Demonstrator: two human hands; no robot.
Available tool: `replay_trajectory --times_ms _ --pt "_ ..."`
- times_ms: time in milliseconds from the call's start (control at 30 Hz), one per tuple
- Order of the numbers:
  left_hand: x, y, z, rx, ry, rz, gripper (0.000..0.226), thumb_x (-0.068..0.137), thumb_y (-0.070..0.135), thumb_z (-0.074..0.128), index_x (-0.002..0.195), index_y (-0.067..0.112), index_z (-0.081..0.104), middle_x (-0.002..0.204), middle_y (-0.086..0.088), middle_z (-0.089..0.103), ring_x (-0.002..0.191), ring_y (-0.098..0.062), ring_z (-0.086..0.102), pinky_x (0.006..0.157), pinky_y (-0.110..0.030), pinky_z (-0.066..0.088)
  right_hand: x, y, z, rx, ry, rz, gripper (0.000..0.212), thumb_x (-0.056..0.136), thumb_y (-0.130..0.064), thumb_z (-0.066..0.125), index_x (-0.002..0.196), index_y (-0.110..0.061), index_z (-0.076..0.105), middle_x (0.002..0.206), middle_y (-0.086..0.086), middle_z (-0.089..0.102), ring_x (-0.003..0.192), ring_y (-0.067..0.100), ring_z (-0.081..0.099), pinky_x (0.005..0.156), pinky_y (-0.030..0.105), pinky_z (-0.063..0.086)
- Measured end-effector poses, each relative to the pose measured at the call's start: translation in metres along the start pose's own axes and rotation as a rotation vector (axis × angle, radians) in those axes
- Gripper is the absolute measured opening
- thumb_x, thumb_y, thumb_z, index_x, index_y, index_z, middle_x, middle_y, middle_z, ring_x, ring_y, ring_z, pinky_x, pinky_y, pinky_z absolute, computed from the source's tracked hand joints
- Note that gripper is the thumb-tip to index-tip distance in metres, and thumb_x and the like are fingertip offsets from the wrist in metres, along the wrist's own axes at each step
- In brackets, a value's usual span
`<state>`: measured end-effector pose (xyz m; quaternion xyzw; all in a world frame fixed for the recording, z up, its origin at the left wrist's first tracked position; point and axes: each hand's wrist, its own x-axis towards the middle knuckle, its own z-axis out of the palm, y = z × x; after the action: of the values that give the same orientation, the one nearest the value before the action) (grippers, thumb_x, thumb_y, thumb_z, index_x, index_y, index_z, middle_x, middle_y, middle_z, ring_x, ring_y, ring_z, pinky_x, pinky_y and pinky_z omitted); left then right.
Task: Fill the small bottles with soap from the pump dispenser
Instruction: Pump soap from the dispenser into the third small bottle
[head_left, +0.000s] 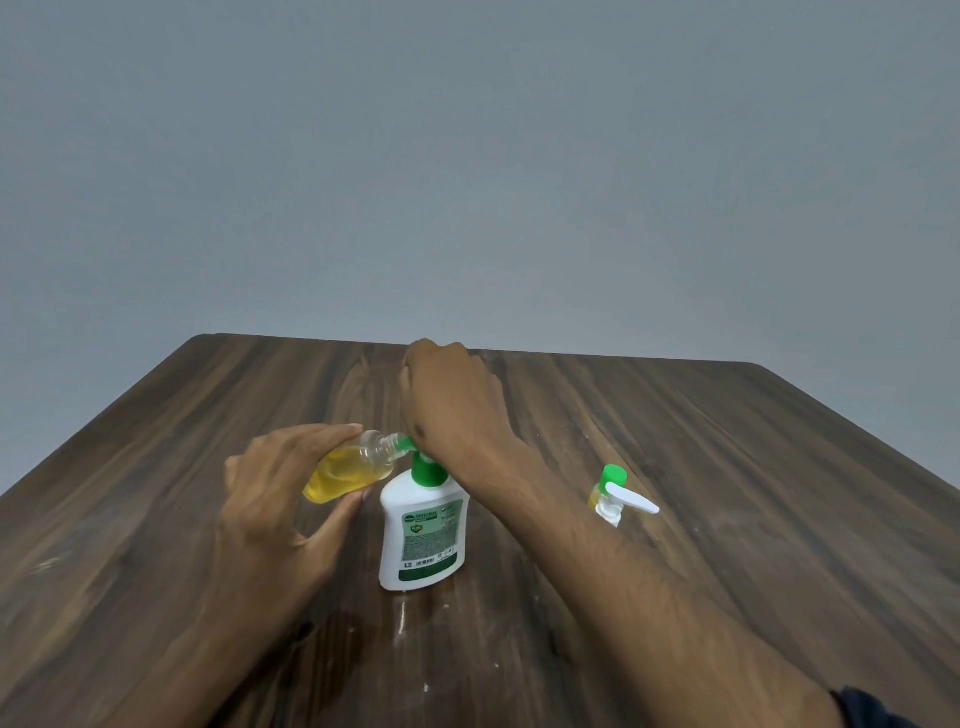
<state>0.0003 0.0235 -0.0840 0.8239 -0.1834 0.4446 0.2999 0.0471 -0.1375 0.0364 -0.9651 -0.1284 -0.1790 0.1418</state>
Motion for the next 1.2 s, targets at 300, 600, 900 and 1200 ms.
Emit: replay_trajectory --times_ms 300,600,900,1200 --pt "0.0001 0.0012 0.0 -0.001 0.014 -0.007 0.045 0.081 0.026 0.078 0.124 0.012 0.071 0.12 -0.003 0.07 0.11 -0.026 0.063 0.092 -0.041 0.041 0.0005 -0.0001 -0.0023 -0.019 -0.01 -0.022 0.021 0.093 -0.005 0.061 0.091 -0.014 0.043 0.074 -0.002 0.036 0.073 0.022 0.047 0.059 0.034 0.035" --pt "0.0005 0.0021 -0.0007 0.0 0.012 -0.003 0.047 0.079 0.022 0.081 0.123 0.011 0.072 0.12 -0.004 0.07 0.108 -0.028 0.064 0.091 -0.043 0.042 0.0005 0.0004 -0.0021 -0.014 0.0 -0.025 0.022 0.094 -0.006 0.062 0.09 -0.014 0.042 0.072 -0.003 0.035 0.071 0.02 0.045 0.06 0.034 0.034" --pt "0.0008 0.0024 0.0008 0.008 0.019 0.004 0.045 0.079 0.022 0.08 0.122 0.01 0.072 0.119 -0.005 0.071 0.107 -0.028 0.064 0.091 -0.04 0.041 0.0011 0.0019 -0.0014 -0.02 0.0 -0.036 0.023 0.092 -0.005 0.062 0.089 -0.014 0.042 0.072 -0.003 0.034 0.069 0.02 0.044 0.056 0.032 0.032" --pt "0.0011 0.0017 0.0001 -0.01 0.022 0.017 0.045 0.082 0.025 0.078 0.125 0.015 0.069 0.121 -0.001 0.069 0.111 -0.022 0.061 0.09 -0.039 0.041 0.0036 0.004 0.003 -0.012 0.042 -0.014 0.017 0.098 -0.01 0.056 0.088 -0.015 0.044 0.073 -0.003 0.037 0.061 0.016 0.039 0.049 0.031 0.023"
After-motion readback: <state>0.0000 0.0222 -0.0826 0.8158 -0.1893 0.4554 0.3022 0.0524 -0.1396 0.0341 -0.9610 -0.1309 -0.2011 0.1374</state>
